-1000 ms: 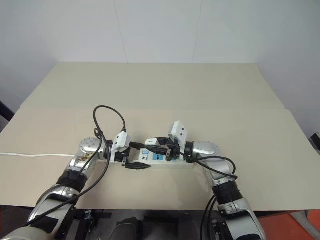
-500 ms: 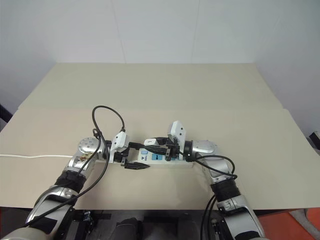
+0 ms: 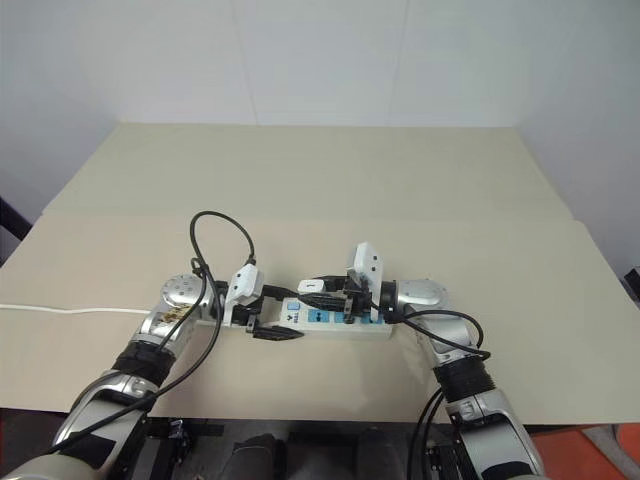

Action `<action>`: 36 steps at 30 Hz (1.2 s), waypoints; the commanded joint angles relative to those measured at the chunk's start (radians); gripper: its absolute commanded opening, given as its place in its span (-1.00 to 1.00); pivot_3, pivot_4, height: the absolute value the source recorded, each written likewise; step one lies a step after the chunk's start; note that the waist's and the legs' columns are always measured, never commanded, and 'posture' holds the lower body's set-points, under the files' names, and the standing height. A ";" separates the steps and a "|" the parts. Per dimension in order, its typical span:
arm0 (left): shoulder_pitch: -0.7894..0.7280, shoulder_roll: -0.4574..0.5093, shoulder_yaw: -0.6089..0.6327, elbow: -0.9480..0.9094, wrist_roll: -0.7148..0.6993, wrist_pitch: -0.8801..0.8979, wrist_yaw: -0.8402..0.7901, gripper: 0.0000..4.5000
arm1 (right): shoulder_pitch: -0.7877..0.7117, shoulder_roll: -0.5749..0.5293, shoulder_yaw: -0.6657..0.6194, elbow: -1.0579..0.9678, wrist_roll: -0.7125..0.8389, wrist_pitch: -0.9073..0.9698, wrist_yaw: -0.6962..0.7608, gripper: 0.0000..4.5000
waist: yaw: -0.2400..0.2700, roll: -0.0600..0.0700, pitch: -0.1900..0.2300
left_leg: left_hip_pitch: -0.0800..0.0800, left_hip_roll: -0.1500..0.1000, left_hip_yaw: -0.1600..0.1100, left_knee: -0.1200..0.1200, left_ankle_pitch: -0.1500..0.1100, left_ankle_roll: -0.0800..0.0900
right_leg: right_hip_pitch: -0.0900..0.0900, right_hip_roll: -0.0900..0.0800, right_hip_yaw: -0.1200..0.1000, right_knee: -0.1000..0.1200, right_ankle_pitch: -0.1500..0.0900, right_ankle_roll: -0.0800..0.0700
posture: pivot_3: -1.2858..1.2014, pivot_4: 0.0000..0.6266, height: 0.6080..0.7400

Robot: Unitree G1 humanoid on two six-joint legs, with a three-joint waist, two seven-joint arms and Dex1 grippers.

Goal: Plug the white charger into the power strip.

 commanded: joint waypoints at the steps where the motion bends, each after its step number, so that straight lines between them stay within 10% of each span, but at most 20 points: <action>1: 0.014 0.058 0.017 0.000 0.006 0.005 -0.020 0.46 | 0.027 -0.093 -0.066 0.055 -0.029 -0.005 0.002 -0.48 | 0.001 0.000 0.000 | 0.000 0.000 0.000 0.000 0.000 0.000 | 0.000 0.000 0.000 0.000 0.000 0.000 | 0.03 -0.52 1.00; 36: 0.042 0.065 0.012 -0.035 -0.003 0.002 -0.002 0.46 | -0.008 -0.086 0.063 0.230 -0.121 -0.138 0.129 -0.48 | -0.022 -0.002 -0.002 | 0.004 0.001 0.000 0.000 0.000 0.000 | 0.003 0.000 0.000 0.001 0.000 -0.001 | 0.03 -0.52 1.00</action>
